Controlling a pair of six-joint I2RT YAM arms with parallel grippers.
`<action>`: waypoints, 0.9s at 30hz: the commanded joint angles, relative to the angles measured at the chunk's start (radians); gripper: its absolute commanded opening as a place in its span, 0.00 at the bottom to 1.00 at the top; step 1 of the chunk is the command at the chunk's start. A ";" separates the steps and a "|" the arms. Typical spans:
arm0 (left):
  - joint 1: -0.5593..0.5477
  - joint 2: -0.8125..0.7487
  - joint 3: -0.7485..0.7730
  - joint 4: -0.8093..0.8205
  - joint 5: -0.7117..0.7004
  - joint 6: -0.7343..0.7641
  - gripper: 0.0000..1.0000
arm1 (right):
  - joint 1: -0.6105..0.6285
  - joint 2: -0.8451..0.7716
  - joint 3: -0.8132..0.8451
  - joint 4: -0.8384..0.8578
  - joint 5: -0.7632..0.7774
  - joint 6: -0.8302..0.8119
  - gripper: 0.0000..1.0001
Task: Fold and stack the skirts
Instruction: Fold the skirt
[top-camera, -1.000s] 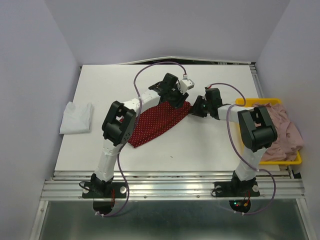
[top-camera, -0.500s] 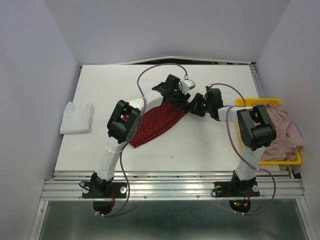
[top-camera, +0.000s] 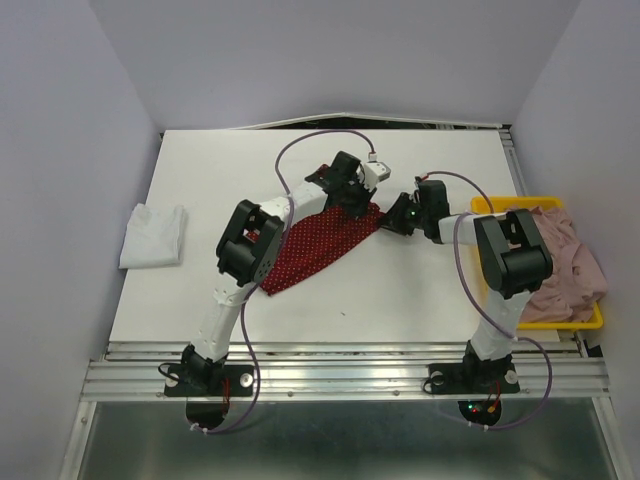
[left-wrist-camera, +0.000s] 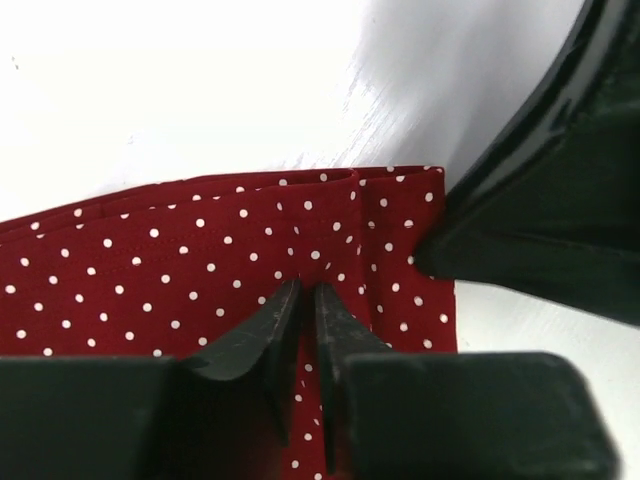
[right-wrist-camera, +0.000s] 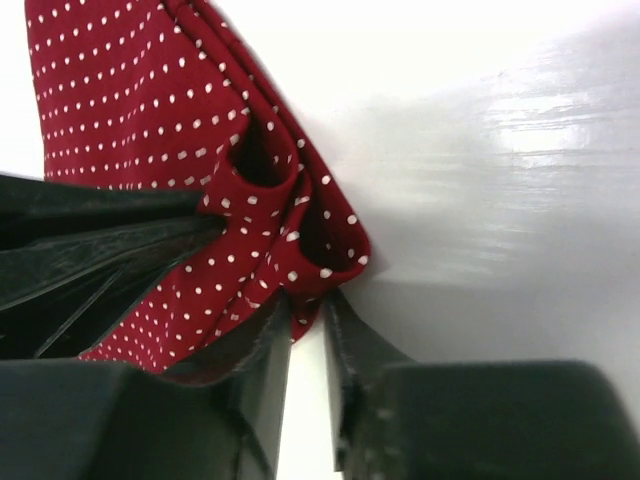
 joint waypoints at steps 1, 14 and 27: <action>-0.008 -0.035 0.041 0.018 0.033 -0.008 0.17 | -0.004 0.082 -0.002 -0.050 0.044 -0.026 0.22; -0.060 -0.111 0.010 0.001 0.047 -0.031 0.00 | -0.004 0.084 -0.007 -0.007 0.036 -0.003 0.01; -0.066 -0.041 0.010 -0.015 0.045 -0.048 0.10 | -0.015 -0.016 -0.045 -0.128 0.039 -0.063 0.27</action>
